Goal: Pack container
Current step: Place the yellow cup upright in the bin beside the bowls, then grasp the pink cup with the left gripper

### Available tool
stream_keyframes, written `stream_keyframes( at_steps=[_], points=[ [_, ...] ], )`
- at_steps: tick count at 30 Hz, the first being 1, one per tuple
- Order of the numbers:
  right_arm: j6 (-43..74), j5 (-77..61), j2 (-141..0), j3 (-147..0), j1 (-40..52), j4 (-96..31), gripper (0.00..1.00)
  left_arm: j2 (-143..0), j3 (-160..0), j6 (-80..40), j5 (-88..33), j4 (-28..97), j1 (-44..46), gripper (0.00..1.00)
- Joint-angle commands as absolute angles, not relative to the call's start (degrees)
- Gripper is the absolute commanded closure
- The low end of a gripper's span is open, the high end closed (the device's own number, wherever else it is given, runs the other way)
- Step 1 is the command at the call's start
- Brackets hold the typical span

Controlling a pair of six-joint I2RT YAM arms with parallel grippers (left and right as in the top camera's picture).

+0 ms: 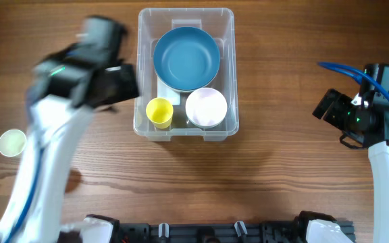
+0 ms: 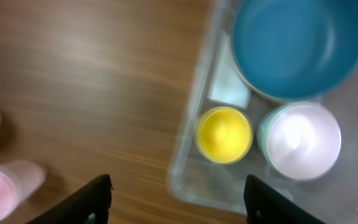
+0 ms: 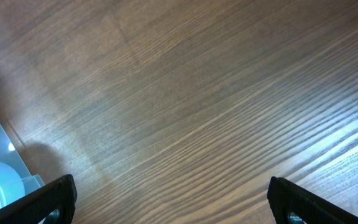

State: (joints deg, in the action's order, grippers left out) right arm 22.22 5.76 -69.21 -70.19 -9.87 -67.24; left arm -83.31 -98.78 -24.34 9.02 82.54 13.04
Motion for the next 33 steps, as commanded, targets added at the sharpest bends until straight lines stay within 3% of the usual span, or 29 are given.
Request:
stream_keyframes(
  at_steps=[1,4,8,12,17,20,24,28,30,33],
  points=[
    [21.4,5.0,-69.2,-70.0,-10.0,-67.1,0.0,-75.8,-96.6,-25.8,10.3,87.7,-1.1,0.3],
    [21.3,4.4,-69.2,-70.0,-10.0,-66.9,0.0,-69.4,-85.1,-26.2,8.5,85.7,-16.0,0.22],
    [21.1,4.0,-69.1,-70.0,-10.0,-66.9,0.0,-68.2,-66.0,-26.2,5.9,74.9,-27.7,0.11],
    [21.1,4.0,-69.2,-70.0,-10.0,-66.9,0.0,-74.8,-50.9,-26.2,1.3,59.1,-31.4,0.12],
    [21.0,4.0,-69.1,-70.0,-10.0,-66.9,0.0,-88.0,-50.4,-26.2,1.3,50.8,-31.4,0.14],
    [21.0,4.0,-69.2,-70.0,-10.0,-66.9,0.0,-91.4,-50.4,-26.2,1.3,48.8,-31.4,0.32],
    [21.0,4.0,-69.2,-70.0,-10.0,-66.8,0.0,-90.5,-52.1,-26.1,-0.7,49.2,-31.3,0.71],
    [21.0,4.0,-69.2,-70.0,-10.0,-66.8,0.0,-86.8,-55.9,-26.1,-0.6,52.2,-30.3,0.82],
    [21.0,4.0,-69.2,-70.0,-10.0,-66.8,0.0,-83.6,-57.5,-26.2,-0.6,53.8,-28.6,0.96],
    [21.0,4.0,-69.2,-70.0,-10.0,-66.8,0.0,-79.7,-61.1,-26.2,-0.6,57.5,-24.4,0.96]
  ],
)
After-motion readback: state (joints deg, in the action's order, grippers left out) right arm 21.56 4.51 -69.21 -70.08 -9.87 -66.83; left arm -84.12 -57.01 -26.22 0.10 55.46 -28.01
